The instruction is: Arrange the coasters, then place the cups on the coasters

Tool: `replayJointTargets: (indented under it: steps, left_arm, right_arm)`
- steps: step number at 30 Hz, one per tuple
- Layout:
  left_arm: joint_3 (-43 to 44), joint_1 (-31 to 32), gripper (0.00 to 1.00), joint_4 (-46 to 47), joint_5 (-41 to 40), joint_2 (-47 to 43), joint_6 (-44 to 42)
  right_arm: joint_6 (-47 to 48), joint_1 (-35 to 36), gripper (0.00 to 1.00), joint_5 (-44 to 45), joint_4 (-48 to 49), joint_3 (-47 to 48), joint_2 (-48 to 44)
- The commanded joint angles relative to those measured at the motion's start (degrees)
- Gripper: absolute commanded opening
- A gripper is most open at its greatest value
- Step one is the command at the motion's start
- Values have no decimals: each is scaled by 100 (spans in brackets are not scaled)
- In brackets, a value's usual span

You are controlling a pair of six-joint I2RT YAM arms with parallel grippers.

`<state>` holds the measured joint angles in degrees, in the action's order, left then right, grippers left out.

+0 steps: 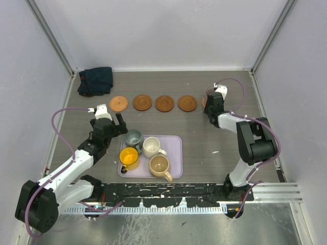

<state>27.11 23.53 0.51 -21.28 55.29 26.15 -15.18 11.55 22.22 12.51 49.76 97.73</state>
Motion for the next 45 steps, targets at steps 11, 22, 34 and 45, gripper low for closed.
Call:
replayJointTargets:
  steps: [11,22,34,45]
  left_arm:
    - [26,20,98,241,-61,-64,30]
    - [27,20,98,231,-60,-85,24]
    - [53,25,98,179,-72,-132,-30]
    - [33,22,98,224,-87,-59,-48]
  right_arm:
    - [-115,-13,70,37,1,-153,-607]
    - [-273,-14,77,555,68,-470,-1959]
    - [-492,-489,18,1039,-619,398,-1403]
    - [-645,-1579,12,-404,-602,991,-588]
